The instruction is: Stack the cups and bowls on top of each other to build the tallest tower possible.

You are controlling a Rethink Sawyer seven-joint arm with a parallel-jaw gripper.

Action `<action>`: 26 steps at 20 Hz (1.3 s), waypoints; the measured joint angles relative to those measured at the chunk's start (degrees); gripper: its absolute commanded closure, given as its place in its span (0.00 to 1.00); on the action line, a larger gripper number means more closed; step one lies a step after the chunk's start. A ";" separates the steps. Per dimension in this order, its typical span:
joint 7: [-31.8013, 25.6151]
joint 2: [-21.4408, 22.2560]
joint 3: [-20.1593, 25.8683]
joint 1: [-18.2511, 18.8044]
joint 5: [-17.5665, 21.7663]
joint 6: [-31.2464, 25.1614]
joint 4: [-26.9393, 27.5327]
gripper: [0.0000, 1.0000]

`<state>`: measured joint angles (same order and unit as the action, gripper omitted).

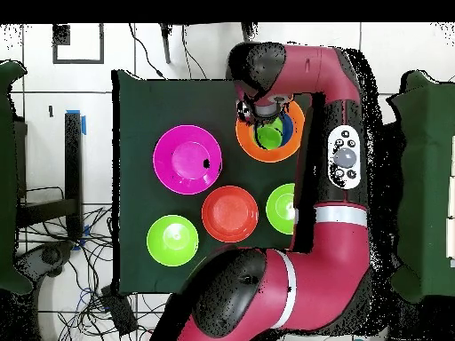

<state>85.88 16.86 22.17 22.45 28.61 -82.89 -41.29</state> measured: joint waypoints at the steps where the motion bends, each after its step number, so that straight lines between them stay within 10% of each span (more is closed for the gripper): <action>1: -0.12 0.02 0.00 0.04 0.00 -0.01 -0.15 0.00; 26: -8.48 0.73 0.09 0.77 0.57 -2.85 0.02 0.00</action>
<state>77.40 17.59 22.26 23.23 29.18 -85.74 -41.26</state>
